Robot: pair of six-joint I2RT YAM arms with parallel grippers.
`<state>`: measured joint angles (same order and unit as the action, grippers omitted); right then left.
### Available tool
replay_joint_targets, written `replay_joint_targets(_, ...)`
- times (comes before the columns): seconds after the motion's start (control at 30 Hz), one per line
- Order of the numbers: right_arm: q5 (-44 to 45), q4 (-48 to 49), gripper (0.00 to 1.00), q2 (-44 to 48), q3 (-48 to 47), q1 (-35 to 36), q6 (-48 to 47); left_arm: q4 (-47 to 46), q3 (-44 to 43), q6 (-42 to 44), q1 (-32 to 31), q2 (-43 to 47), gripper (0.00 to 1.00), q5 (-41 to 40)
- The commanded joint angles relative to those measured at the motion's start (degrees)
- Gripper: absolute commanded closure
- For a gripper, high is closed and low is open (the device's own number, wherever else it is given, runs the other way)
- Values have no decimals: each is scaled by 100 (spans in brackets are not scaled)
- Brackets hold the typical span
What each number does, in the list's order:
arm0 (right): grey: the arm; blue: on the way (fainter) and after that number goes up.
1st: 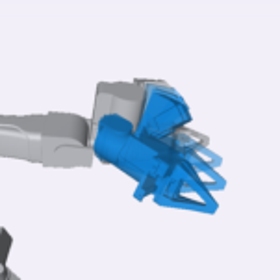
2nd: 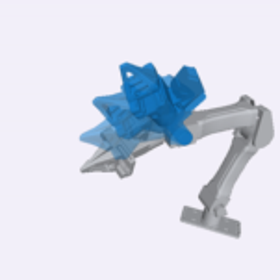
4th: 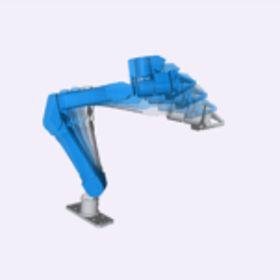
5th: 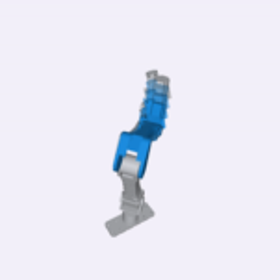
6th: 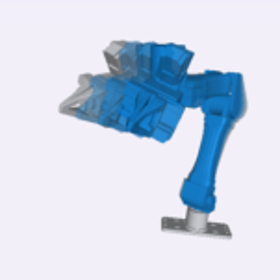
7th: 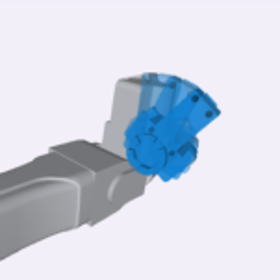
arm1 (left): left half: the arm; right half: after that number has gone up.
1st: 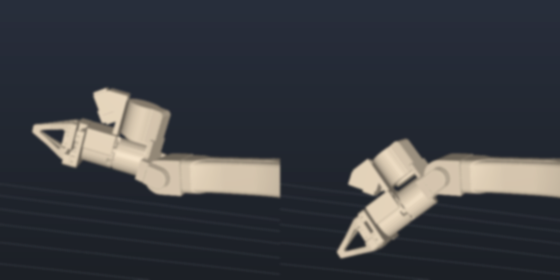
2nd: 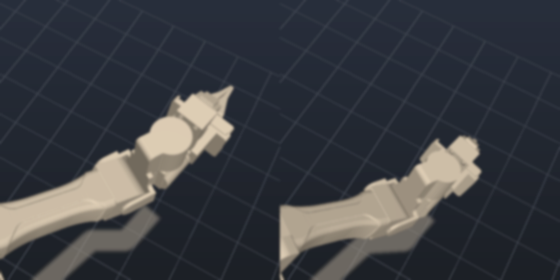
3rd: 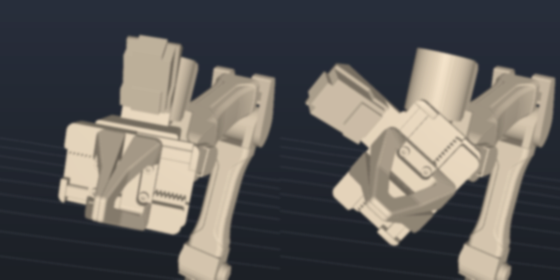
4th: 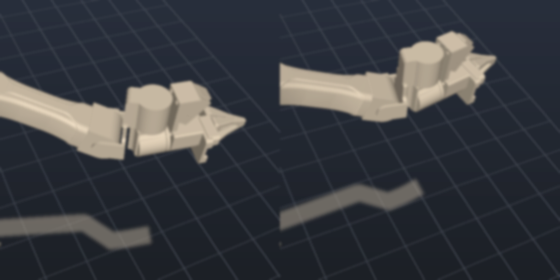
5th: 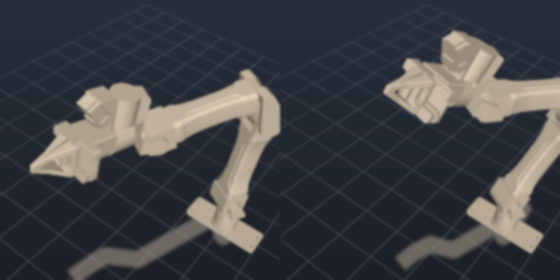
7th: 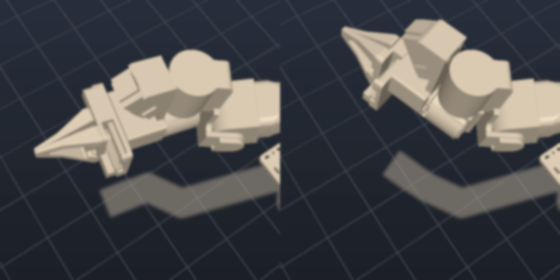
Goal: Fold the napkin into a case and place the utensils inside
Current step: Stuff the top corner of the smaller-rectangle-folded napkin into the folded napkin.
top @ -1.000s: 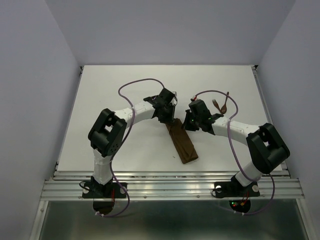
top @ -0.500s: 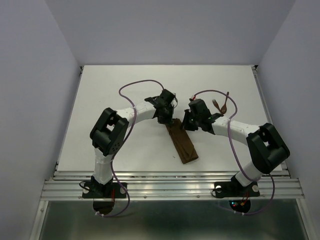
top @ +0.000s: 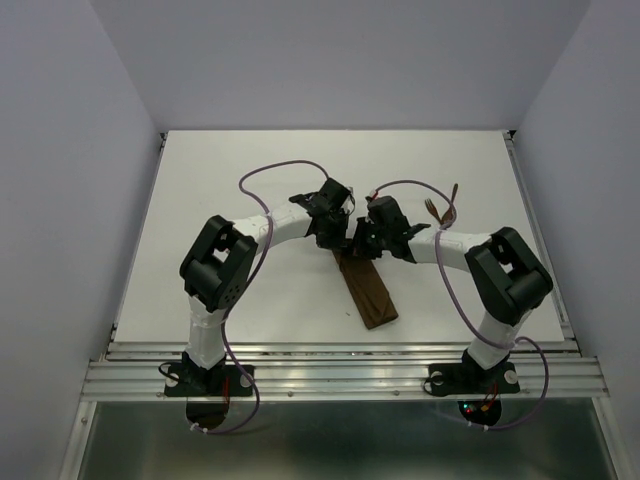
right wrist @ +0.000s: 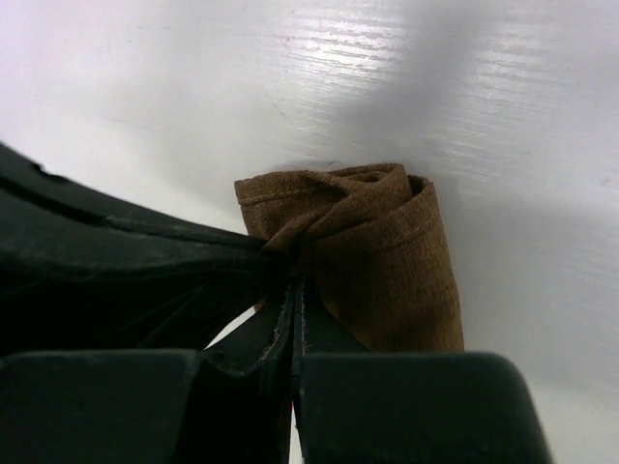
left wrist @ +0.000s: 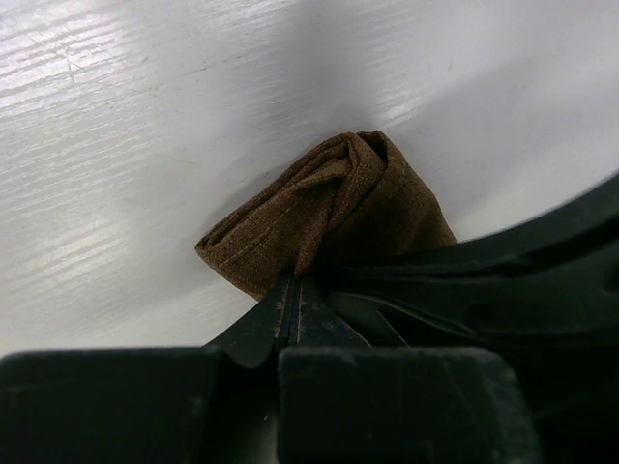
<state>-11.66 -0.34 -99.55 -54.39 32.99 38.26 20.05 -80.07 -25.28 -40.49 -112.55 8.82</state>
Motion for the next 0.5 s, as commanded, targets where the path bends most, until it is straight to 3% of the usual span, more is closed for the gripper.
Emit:
replay_joint_targets(0.0, -494, 832, 99, -353, -98, -30, 190, 34, -237, 14, -20, 313, 100, 225)
replay_joint_targets(0.1, -574, 1334, 99, -591, 77, -30, 296, -10, -289, 5, -12, 286, 100, 410)
replay_joint_targets(0.47, -47, 1308, 99, -900, 25, -30, 551, -89, -316, -3, -12, 418, 100, 1024)
